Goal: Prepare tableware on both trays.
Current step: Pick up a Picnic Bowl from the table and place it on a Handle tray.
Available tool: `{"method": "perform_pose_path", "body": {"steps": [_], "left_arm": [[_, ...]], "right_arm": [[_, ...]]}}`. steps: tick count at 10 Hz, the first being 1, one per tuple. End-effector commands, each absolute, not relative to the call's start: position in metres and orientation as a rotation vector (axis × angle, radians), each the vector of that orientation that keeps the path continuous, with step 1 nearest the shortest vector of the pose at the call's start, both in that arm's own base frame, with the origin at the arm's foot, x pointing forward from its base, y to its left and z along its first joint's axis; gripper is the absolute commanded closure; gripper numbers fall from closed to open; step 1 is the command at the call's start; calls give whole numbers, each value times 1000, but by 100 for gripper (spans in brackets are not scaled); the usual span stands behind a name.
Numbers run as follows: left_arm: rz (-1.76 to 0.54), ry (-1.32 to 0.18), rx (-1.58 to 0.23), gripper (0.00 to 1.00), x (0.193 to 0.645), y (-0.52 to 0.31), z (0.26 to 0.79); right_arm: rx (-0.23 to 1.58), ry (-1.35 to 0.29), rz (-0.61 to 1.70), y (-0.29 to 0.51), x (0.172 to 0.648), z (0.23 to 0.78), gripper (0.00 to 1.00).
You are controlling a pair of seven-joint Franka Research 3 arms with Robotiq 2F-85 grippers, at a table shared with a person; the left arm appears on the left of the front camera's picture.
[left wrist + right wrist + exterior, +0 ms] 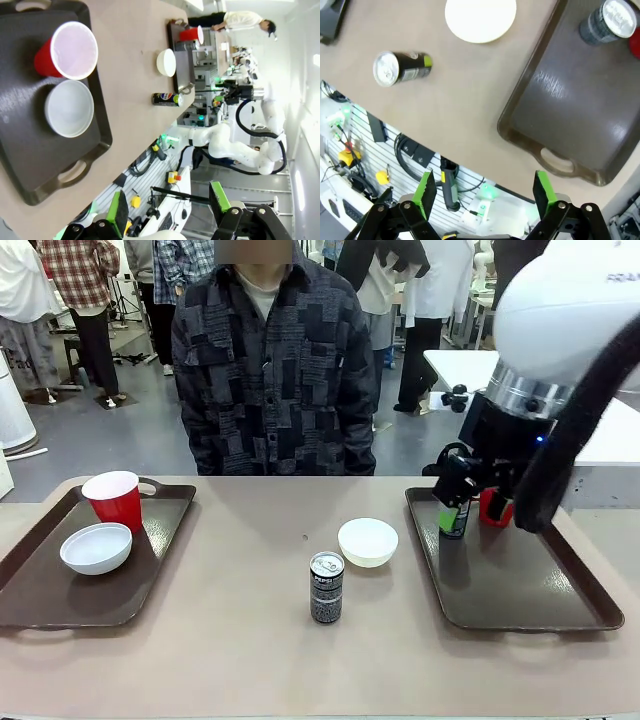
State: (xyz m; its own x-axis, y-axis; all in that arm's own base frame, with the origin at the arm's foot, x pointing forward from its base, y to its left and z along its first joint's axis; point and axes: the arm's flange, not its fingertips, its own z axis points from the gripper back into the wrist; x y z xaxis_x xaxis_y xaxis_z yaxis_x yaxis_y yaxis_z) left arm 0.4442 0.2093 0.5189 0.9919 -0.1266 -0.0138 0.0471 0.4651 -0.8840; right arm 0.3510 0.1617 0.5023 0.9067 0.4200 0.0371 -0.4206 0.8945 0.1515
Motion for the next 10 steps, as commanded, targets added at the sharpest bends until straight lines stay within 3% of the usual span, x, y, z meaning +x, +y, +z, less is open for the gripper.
{"method": "perform_pose_path", "body": {"steps": [1,7,10], "left_arm": [[-106,85,-1086,14,443,209,522],[-106,85,-1086,14,443,209,522],[-106,85,-1086,14,443,209,522]], "right_arm": [[112,3,393,174,380,507,0],[157,7,404,172,388,505,0],[104,-119,383,196,422,489,0]]}}
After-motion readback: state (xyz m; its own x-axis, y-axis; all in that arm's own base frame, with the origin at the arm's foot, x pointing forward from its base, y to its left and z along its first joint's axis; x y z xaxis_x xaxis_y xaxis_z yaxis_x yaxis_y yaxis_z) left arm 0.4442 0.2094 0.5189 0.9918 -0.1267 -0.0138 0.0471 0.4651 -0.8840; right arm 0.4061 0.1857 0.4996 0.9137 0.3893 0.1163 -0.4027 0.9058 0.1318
